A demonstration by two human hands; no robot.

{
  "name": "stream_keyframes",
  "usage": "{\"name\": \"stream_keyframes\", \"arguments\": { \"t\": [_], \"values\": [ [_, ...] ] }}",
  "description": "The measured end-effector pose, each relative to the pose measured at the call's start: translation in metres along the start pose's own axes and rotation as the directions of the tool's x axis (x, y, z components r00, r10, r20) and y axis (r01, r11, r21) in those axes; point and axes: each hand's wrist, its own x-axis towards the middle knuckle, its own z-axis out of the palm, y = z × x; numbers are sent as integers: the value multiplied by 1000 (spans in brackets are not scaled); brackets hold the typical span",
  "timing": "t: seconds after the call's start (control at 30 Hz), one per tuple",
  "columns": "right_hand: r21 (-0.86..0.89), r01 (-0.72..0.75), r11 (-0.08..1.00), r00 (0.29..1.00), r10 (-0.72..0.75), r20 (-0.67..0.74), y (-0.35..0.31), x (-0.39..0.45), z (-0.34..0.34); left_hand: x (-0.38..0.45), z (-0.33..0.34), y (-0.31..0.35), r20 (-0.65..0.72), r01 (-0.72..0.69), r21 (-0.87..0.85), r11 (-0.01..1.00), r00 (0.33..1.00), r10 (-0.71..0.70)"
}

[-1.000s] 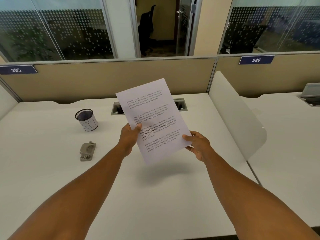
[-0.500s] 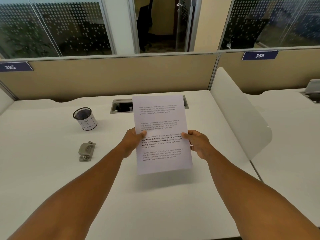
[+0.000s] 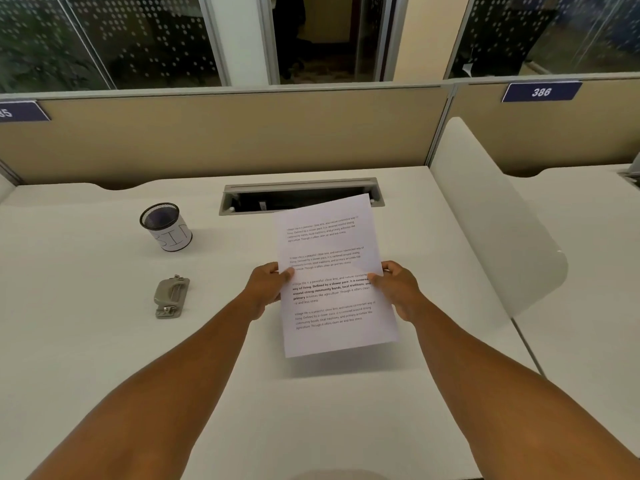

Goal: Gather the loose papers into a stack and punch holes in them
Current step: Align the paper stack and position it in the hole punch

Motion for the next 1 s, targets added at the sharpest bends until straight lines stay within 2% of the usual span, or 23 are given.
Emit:
{"name": "stream_keyframes", "arguments": {
  "t": [0.1, 0.23, 0.43, 0.5, 0.57, 0.63, 0.8, 1.0],
  "values": [
    [-20, 7, 1000, 1000, -7, -10, 2, 7, 2, 10, -12, -5, -195, -5, -23, 1000, 981, 0],
    [-18, -8, 1000, 999, 7, -42, 7, 17, 4, 17, -38, -9, -475, -1, 60, 998, 880, 29],
    [-38, -33, 999, 998, 31, -50, 13, 29, 14, 25, -89, -27, -675, 12, 262, 965, 717, 174],
    [-46, -43, 998, 998, 41, -50, 15, 32, 17, 28, -106, -31, -736, 68, 326, 943, 645, 207],
    [-49, -57, 997, 997, 55, -51, 17, 35, 21, 31, -123, -33, -778, 180, 366, 913, 597, 195],
    [-56, -65, 996, 997, 63, -49, 19, 37, 25, 34, -138, -38, -798, 263, 367, 892, 582, 156],
    [-69, -75, 995, 996, 71, -53, 22, 40, 35, 37, -163, -49, -848, 387, 340, 857, 521, 101],
    [-79, -85, 993, 996, 82, -42, 21, 44, 46, 44, -177, -61, -844, 416, 238, 878, 536, -26]
  ]
}}
